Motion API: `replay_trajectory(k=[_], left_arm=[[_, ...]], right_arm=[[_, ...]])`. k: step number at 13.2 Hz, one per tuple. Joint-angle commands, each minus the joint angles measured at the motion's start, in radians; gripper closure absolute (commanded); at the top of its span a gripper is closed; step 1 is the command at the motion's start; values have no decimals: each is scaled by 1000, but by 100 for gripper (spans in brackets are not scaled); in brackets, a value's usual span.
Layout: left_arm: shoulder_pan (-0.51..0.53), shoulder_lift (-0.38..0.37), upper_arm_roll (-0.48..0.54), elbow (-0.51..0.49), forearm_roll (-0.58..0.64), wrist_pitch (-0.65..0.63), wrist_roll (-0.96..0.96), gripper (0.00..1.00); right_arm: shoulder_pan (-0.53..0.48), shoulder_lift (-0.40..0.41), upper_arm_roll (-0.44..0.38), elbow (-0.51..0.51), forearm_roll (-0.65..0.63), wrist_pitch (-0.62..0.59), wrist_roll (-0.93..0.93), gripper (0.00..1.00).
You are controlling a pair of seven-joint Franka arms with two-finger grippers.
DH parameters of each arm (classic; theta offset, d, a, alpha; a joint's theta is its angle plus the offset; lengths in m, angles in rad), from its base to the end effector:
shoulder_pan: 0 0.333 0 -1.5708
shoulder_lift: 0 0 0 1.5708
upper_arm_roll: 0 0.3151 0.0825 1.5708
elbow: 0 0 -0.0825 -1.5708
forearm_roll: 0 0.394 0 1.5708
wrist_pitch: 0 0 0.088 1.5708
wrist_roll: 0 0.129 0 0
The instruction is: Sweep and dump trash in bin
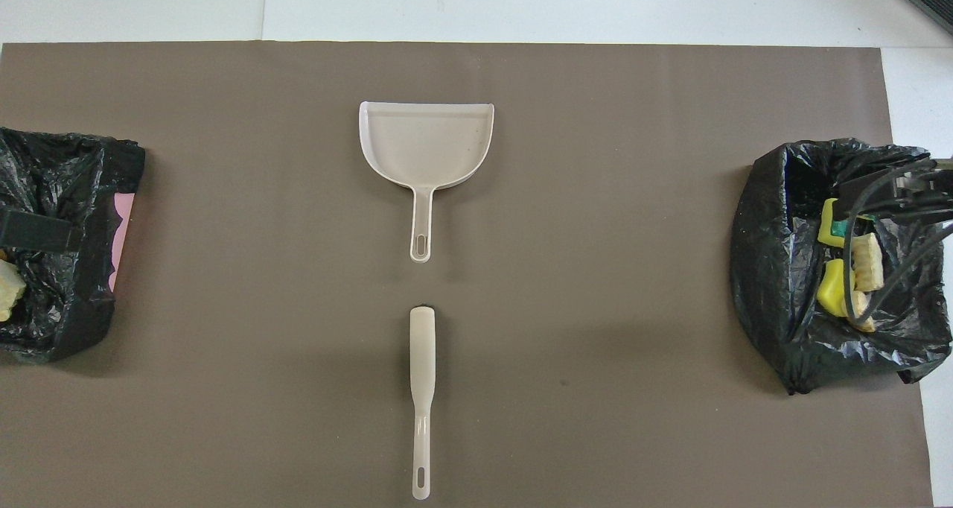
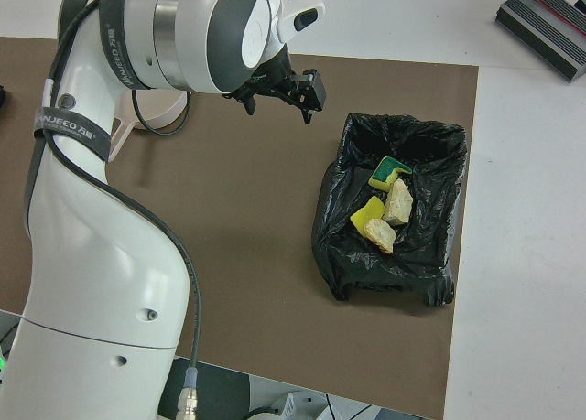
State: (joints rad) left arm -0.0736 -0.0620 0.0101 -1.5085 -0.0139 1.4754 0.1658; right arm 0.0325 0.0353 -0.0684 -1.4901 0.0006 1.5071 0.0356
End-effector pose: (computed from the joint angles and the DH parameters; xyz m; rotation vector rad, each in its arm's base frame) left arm 0.5341 -0.0357 0.6569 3.1075 -0.3603 0.0463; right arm 0.5687 -0.0196 0.6147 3.1377 -0.1121 -0.0286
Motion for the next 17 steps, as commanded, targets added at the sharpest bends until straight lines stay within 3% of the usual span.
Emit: replay_trajectory(k=[1, 17], left_arm=[[18, 21, -12, 37, -15, -32, 3, 0], [21, -5, -16, 10, -6, -29, -3, 0]], right_arm=[[-8, -20, 9, -19, 9, -8, 18, 0], [-8, -20, 9, -19, 9, -7, 18, 0]])
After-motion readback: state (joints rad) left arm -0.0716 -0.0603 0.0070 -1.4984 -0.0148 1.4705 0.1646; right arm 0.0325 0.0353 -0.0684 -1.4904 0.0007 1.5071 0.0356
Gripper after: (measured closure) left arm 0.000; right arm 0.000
